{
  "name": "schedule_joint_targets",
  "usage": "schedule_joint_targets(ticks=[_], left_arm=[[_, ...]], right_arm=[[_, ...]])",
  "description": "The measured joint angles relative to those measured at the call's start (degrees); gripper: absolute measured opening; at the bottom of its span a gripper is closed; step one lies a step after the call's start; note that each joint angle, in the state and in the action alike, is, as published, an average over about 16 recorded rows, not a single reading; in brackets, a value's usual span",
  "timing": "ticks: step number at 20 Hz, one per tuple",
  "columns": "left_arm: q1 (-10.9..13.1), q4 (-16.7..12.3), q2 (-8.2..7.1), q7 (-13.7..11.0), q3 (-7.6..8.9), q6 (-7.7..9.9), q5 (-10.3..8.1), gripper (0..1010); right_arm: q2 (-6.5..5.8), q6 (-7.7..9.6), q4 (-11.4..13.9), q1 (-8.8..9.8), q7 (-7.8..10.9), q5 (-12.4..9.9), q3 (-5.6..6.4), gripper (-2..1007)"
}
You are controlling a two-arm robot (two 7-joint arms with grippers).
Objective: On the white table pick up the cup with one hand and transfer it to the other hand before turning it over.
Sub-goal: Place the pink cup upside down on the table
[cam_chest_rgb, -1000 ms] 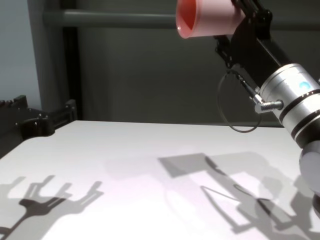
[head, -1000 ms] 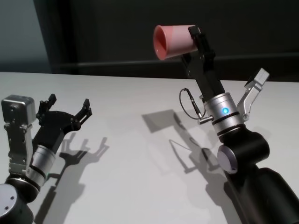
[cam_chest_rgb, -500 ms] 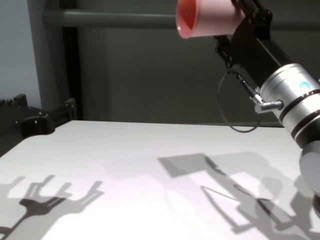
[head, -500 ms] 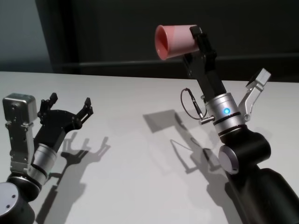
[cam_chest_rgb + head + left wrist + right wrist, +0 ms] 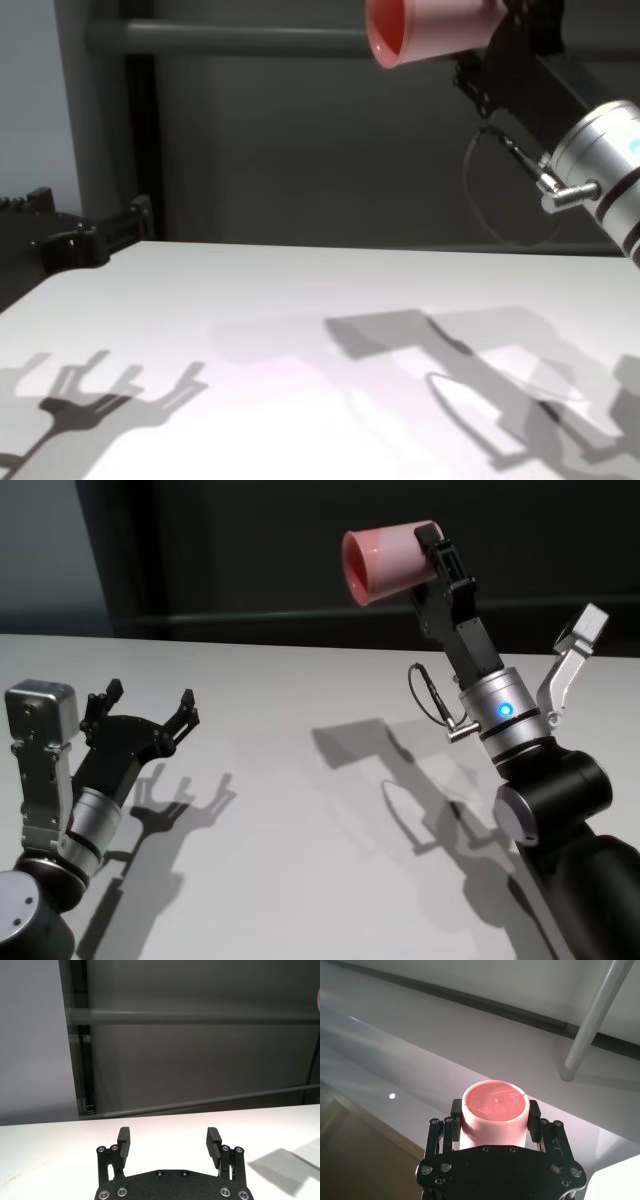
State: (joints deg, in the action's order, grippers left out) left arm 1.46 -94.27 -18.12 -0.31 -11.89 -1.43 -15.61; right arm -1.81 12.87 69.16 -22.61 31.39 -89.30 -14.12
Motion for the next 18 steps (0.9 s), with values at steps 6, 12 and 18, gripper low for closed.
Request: schedule_joint_targets(ticks=[6, 12, 18], left_arm=[[-0.02, -0.04, 0.02, 0.04, 0.0, 0.05, -0.05, 1001], [-0.03, -0.07, 0.03, 0.06, 0.0, 0.08, -0.09, 1000], [-0.03, -0.08, 0.04, 0.06, 0.0, 0.1, -0.11, 1001]], right_arm=[[-3.09, -1.66, 2.31, 0.15, -2.62, 3.01, -2.01, 738], [-6.42, -3.42, 4.02, -0.39, -6.15, 7.87, -5.08, 738], [-9.84, -4.71, 5.22, -1.8, -9.8, 14.35, -9.26, 738]])
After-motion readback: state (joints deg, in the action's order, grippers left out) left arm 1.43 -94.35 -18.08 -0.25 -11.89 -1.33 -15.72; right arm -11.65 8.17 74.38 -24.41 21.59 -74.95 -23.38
